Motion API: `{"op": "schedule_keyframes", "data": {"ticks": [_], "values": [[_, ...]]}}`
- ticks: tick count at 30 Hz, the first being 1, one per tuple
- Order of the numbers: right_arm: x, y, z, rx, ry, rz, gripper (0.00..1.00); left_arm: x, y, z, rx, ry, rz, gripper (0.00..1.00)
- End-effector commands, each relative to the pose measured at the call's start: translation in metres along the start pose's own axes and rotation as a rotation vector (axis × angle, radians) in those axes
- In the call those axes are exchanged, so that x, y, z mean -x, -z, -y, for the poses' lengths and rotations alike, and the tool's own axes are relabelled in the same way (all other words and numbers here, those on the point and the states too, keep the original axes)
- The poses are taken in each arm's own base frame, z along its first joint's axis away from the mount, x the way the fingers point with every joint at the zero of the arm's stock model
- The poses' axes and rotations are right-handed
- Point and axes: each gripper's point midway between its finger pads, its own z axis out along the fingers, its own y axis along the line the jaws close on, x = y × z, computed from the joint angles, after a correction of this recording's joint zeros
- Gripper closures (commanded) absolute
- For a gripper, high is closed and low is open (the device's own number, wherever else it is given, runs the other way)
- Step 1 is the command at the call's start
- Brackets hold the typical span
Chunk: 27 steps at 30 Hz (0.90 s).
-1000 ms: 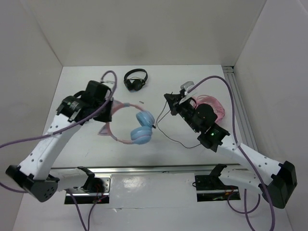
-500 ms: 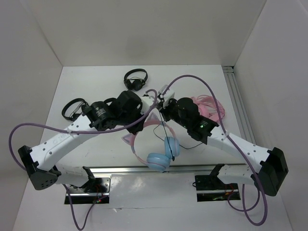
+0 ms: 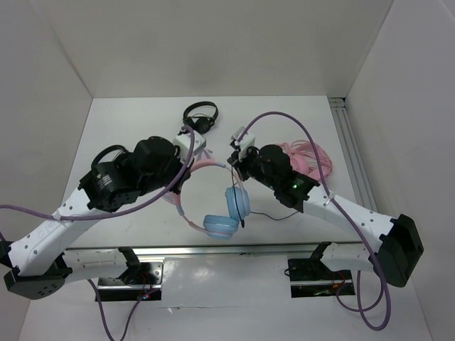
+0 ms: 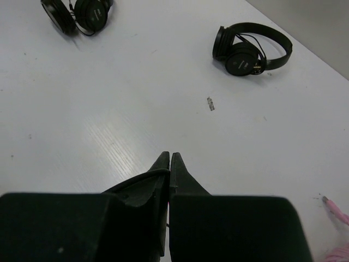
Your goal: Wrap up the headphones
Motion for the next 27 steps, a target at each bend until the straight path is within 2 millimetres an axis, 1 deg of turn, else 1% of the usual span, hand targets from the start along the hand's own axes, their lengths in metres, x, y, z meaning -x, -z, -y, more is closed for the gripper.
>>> {"op": "schedule_keyframes", "data": {"ticks": [1, 2, 3, 4, 5, 6, 7, 8, 9, 10, 11, 12, 13, 14, 15, 16, 17, 18, 19, 20, 21, 22, 23, 24, 25, 26, 27], "values": [[0.003, -0.008, 0.004, -0.015, -0.019, 0.032, 1.00, 0.055, 0.030, 0.009, -0.059, 0.058, 0.221, 1.00], [-0.001, -0.010, -0.002, 0.018, -0.019, 0.024, 1.00, 0.059, 0.030, 0.008, -0.053, 0.083, 0.234, 1.00], [0.005, -0.011, -0.005, 0.036, -0.030, 0.050, 1.00, 0.063, 0.034, 0.006, -0.048, 0.103, 0.258, 1.00], [0.005, -0.014, -0.010, 0.058, -0.030, 0.054, 1.00, 0.068, 0.039, 0.004, -0.042, 0.130, 0.287, 1.00], [0.010, -0.014, -0.017, 0.098, -0.048, 0.075, 1.00, 0.082, 0.045, 0.005, -0.052, 0.163, 0.347, 1.00], [0.007, -0.017, -0.017, 0.108, -0.059, 0.079, 0.99, 0.090, 0.052, 0.005, -0.064, 0.213, 0.390, 1.00], [0.018, -0.017, -0.021, 0.127, -0.068, 0.128, 0.97, 0.092, 0.056, 0.006, -0.073, 0.243, 0.421, 1.00], [0.011, -0.019, -0.027, 0.154, -0.097, 0.127, 0.93, 0.101, 0.063, 0.005, -0.084, 0.273, 0.463, 1.00], [0.014, -0.018, -0.030, 0.190, -0.110, 0.152, 0.73, 0.110, 0.063, 0.006, -0.091, 0.328, 0.498, 1.00], [0.023, -0.020, -0.030, 0.206, -0.119, 0.205, 0.66, 0.114, 0.070, 0.005, -0.100, 0.349, 0.526, 1.00], [0.018, -0.021, -0.035, 0.228, -0.133, 0.215, 0.59, 0.119, 0.074, 0.005, -0.107, 0.366, 0.544, 1.00], [0.017, -0.026, -0.037, 0.256, -0.162, 0.224, 0.56, 0.122, 0.077, 0.003, -0.101, 0.398, 0.554, 1.00], [0.014, -0.031, -0.036, 0.264, -0.177, 0.231, 0.54, 0.127, 0.078, 0.003, -0.105, 0.408, 0.558, 1.00], [0.020, -0.035, -0.034, 0.272, -0.181, 0.271, 0.54, 0.130, 0.077, -0.001, -0.082, 0.415, 0.564, 1.00], [0.031, -0.041, -0.038, 0.301, -0.204, 0.291, 0.54, 0.130, 0.073, -0.002, -0.068, 0.434, 0.558, 1.00], [0.017, -0.057, -0.030, 0.293, -0.225, 0.259, 0.54, 0.134, 0.072, -0.004, -0.055, 0.457, 0.560, 1.00], [0.019, -0.065, -0.029, 0.294, -0.235, 0.270, 0.56, 0.133, 0.074, -0.014, -0.003, 0.489, 0.568, 1.00], [0.024, -0.072, -0.026, 0.300, -0.261, 0.279, 0.59, 0.137, 0.073, -0.019, 0.021, 0.514, 0.574, 1.00], [0.008, -0.084, -0.025, 0.315, -0.282, 0.245, 0.63, 0.137, 0.074, -0.023, 0.045, 0.548, 0.581, 1.00], [0.007, -0.088, -0.028, 0.329, -0.295, 0.259, 0.67, 0.138, 0.078, -0.037, 0.114, 0.587, 0.605, 1.00], [0.004, -0.091, -0.030, 0.343, -0.312, 0.259, 0.73, 0.140, 0.084, -0.045, 0.150, 0.616, 0.625, 1.00], [-0.005, -0.093, -0.034, 0.356, -0.345, 0.247, 0.76, 0.141, 0.088, -0.053, 0.188, 0.645, 0.643, 1.00], [-0.018, -0.097, -0.038, 0.369, -0.363, 0.227, 0.79, 0.143, 0.085, -0.060, 0.238, 0.655, 0.645, 1.00], [-0.018, -0.097, -0.038, 0.373, -0.368, 0.249, 0.81, 0.147, 0.094, -0.076, 0.324, 0.687, 0.678, 1.00], [-0.033, -0.095, -0.041, 0.374, -0.395, 0.222, 0.86, 0.146, 0.095, -0.086, 0.380, 0.697, 0.677, 1.00], [-0.041, -0.095, -0.047, 0.382, -0.397, 0.211, 0.88, 0.147, 0.094, -0.094, 0.425, 0.704, 0.675, 1.00], [-0.050, -0.091, -0.056, 0.398, -0.408, 0.198, 0.88, 0.153, 0.091, -0.113, 0.493, 0.707, 0.679, 1.00]]}}
